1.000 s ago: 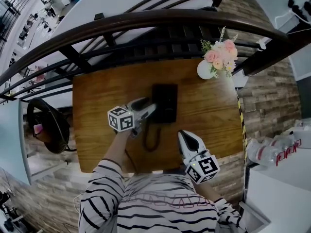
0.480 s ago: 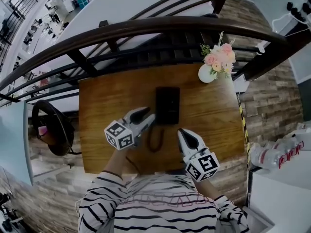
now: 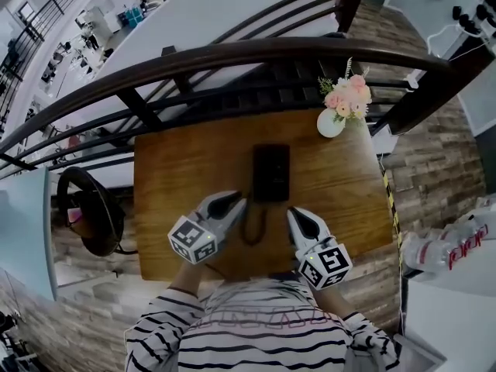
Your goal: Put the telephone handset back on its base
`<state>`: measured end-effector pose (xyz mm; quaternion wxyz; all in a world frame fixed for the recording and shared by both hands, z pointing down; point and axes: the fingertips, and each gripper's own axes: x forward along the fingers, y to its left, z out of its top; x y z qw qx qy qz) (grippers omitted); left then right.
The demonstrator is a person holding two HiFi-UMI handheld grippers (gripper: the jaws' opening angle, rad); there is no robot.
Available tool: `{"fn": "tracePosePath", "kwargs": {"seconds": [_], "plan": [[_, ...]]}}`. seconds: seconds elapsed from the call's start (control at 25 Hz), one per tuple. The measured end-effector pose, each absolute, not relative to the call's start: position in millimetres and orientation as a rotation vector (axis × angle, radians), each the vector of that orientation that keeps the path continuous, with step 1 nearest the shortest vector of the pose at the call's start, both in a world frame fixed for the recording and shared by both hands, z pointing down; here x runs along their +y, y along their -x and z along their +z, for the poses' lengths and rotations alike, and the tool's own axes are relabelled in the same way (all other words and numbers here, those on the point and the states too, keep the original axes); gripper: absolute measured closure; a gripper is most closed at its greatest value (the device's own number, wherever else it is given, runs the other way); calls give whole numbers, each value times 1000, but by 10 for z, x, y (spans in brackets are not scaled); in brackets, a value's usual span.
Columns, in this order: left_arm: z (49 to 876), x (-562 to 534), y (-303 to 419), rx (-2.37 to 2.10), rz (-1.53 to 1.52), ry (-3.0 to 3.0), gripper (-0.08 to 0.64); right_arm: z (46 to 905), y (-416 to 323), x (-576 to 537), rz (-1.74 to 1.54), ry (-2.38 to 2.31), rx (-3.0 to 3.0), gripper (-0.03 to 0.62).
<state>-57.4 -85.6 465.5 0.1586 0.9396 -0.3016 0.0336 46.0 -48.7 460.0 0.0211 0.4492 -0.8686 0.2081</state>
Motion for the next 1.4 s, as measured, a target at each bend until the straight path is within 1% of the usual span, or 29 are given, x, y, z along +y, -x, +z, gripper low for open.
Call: {"fn": "tracePosePath", "kwargs": {"seconds": [0.16, 0.76, 1.4], "plan": [[4580, -715, 652, -896, 101, -2702, 555, 4583, -410, -429, 638, -1406, -2690, 592], [4313, -343, 907, -964, 104, -2756, 557, 4435, -269, -274, 578, -1488, -2670, 592], [4261, -162, 1243, -995, 109, -2745, 557, 4405, -78, -38, 531, -1589, -2586, 592]]}}
